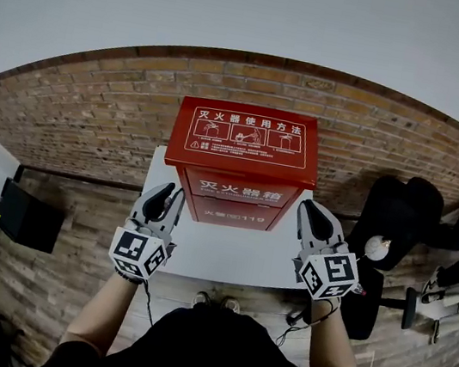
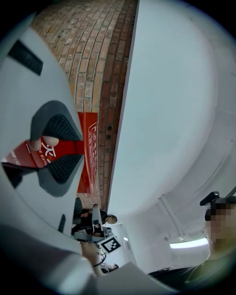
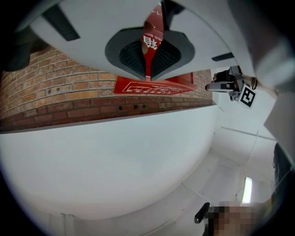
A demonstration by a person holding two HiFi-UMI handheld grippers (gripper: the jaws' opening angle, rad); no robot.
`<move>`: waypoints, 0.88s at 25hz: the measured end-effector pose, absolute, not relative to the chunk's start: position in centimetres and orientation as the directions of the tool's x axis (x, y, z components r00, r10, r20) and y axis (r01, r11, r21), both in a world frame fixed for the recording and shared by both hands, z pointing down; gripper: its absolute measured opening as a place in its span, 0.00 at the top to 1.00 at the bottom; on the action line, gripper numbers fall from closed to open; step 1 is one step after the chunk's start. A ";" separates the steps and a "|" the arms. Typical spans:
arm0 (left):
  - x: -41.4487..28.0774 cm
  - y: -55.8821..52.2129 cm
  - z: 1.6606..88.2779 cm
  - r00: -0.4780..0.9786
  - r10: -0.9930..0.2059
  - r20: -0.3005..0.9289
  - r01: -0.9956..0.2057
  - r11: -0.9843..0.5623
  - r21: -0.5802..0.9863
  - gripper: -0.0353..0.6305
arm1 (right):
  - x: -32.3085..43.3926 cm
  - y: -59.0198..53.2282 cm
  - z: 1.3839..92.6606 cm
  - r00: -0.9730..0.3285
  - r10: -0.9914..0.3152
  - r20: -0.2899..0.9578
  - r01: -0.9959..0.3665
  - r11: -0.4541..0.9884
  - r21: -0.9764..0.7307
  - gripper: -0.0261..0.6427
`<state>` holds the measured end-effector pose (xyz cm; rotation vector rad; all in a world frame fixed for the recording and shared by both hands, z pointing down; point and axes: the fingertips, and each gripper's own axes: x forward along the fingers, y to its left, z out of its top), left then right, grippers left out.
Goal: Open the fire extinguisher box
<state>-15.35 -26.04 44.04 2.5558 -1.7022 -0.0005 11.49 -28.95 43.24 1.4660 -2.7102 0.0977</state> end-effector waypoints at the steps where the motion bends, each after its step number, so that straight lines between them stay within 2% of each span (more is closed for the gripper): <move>1: -15.6 -26.4 44.0 0.385 -0.922 0.038 -0.922 -0.383 0.054 0.73 | 11.5 -29.2 43.1 -0.546 -0.834 0.077 -0.837 0.546 -0.025 0.92; 6: -17.1 -28.3 44.0 0.373 -0.926 0.051 -0.928 -0.373 0.022 0.61 | 12.0 -30.5 43.3 -0.528 -0.845 0.083 -0.848 0.529 -0.001 0.76; 12: -18.9 -30.6 45.0 0.381 -0.921 0.078 -0.925 -0.380 0.030 0.49 | 13.0 -32.5 45.1 -0.536 -0.835 0.126 -0.843 0.537 -0.028 0.63; 17: -19.1 -32.7 45.5 0.423 -0.902 0.094 -0.906 -0.419 0.054 0.42 | 13.0 -34.3 45.7 -0.568 -0.812 0.136 -0.822 0.566 -0.059 0.59; 22: -18.9 -33.7 45.8 0.491 -0.869 0.056 -0.870 -0.488 0.066 0.42 | 12.5 -35.2 46.3 -0.601 -0.788 0.135 -0.799 0.598 -0.070 0.59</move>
